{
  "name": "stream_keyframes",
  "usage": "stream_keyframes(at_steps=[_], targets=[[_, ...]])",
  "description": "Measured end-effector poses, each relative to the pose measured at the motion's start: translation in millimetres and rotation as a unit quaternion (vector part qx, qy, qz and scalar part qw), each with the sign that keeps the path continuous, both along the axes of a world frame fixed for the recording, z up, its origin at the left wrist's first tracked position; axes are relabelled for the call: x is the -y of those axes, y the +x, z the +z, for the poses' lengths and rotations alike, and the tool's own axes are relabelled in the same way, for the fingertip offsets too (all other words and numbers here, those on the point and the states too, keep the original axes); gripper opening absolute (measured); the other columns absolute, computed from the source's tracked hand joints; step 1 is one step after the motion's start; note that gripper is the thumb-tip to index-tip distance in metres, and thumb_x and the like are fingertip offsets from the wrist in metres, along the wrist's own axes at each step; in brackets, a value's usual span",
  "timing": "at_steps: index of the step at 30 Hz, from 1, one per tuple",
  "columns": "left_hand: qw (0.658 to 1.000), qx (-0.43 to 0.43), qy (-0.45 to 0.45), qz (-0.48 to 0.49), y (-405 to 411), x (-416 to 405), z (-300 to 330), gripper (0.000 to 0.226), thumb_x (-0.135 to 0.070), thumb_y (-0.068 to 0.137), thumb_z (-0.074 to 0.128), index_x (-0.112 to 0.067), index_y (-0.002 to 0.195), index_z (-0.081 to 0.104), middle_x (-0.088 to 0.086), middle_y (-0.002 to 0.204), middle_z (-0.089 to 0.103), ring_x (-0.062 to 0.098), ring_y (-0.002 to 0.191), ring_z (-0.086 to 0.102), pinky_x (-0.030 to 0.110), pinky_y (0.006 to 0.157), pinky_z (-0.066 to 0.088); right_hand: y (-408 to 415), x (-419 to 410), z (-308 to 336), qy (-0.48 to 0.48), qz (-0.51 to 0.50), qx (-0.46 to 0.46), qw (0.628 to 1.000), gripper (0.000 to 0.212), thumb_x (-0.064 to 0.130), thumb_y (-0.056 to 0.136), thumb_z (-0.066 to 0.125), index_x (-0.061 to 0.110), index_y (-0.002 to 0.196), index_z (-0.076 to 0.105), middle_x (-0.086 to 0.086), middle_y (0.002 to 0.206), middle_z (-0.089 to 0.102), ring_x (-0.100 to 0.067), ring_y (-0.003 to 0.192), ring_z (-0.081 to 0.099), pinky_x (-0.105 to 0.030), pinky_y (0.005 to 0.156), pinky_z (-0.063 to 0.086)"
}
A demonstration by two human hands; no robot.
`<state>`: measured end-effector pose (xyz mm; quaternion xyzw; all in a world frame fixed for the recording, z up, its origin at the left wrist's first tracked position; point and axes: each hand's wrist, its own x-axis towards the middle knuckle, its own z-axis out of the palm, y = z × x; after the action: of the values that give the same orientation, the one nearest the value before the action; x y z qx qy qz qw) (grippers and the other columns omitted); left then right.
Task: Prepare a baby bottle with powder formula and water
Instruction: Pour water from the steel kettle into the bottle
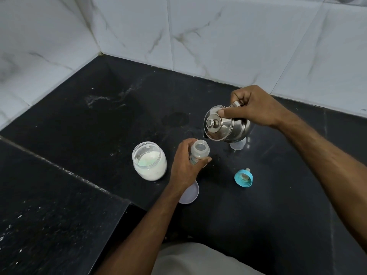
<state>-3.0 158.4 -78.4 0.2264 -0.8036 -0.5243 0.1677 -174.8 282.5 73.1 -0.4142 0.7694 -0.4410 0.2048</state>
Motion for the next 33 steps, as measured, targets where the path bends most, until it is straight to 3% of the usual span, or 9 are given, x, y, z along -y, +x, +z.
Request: stream_keyframes(at_steps=[4, 16, 21, 27, 30, 33], targets=[[1.000, 0.008, -0.001, -0.001, -0.1, -0.2, 1.2, 0.060, -0.030, 0.076, 0.079, -0.020, 0.126, 0.047, -0.001, 0.125, 0.055, 0.012, 0.114, 0.054, 0.040, 0.101, 0.047, -0.3, 2.3, -0.4, 0.009, 0.010, -0.006, 1.000, 0.037, 0.024, 0.081, 0.077, 0.015, 0.058, 0.049, 0.008, 0.048, 0.052, -0.011, 0.049, 0.050, -0.016, 0.050, 0.042], [1.000, 0.006, -0.005, -0.002, 0.8, -0.4, 3.7, 0.060, -0.027, 0.076, 0.080, -0.019, 0.125, 0.047, 0.000, 0.124, 0.055, 0.013, 0.113, 0.054, 0.040, 0.099, 0.048, 0.3, 5.5, -0.8, 0.018, 0.024, -0.029, 0.999, 0.037, 0.024, 0.081, 0.078, 0.012, 0.059, 0.051, 0.007, 0.047, 0.054, -0.006, 0.046, 0.052, -0.012, 0.047, 0.042], [1.000, 0.009, -0.006, 0.001, -0.3, -1.4, 3.7, 0.060, -0.027, 0.076, 0.080, -0.017, 0.125, 0.048, 0.001, 0.124, 0.056, 0.013, 0.113, 0.054, 0.039, 0.100, 0.048, 1.3, 6.8, -1.6, 0.028, 0.030, -0.061, 0.997, 0.037, 0.023, 0.080, 0.078, 0.003, 0.061, 0.053, 0.004, 0.049, 0.051, -0.005, 0.045, 0.046, -0.010, 0.047, 0.037], [1.000, 0.013, -0.002, 0.005, -1.8, -1.4, 3.8, 0.058, -0.026, 0.075, 0.080, -0.022, 0.123, 0.047, 0.000, 0.124, 0.056, 0.013, 0.113, 0.053, 0.038, 0.101, 0.047, 1.5, 8.0, 0.1, 0.034, 0.038, -0.077, 0.996, 0.037, 0.022, 0.081, 0.078, 0.011, 0.058, 0.051, 0.011, 0.044, 0.048, -0.004, 0.043, 0.043, -0.008, 0.046, 0.034], [1.000, 0.016, 0.002, 0.005, -1.8, -1.8, 5.2, 0.058, -0.025, 0.076, 0.080, -0.020, 0.123, 0.047, 0.000, 0.124, 0.056, 0.013, 0.113, 0.053, 0.038, 0.102, 0.046, 1.1, 7.3, 1.4, 0.032, 0.036, -0.076, 0.996, 0.039, 0.022, 0.080, 0.079, 0.009, 0.057, 0.050, 0.008, 0.047, 0.047, -0.004, 0.044, 0.041, -0.010, 0.046, 0.033], [1.000, 0.012, -0.001, 0.008, -1.0, -1.9, 5.4, 0.058, -0.025, 0.075, 0.081, -0.021, 0.122, 0.048, -0.001, 0.123, 0.056, 0.012, 0.112, 0.054, 0.038, 0.101, 0.047, 1.6, 6.2, 4.1, 0.033, 0.032, -0.082, 0.996, 0.041, 0.024, 0.079, 0.079, 0.000, 0.062, 0.051, -0.007, 0.053, 0.049, -0.010, 0.048, 0.042, -0.016, 0.047, 0.034]])
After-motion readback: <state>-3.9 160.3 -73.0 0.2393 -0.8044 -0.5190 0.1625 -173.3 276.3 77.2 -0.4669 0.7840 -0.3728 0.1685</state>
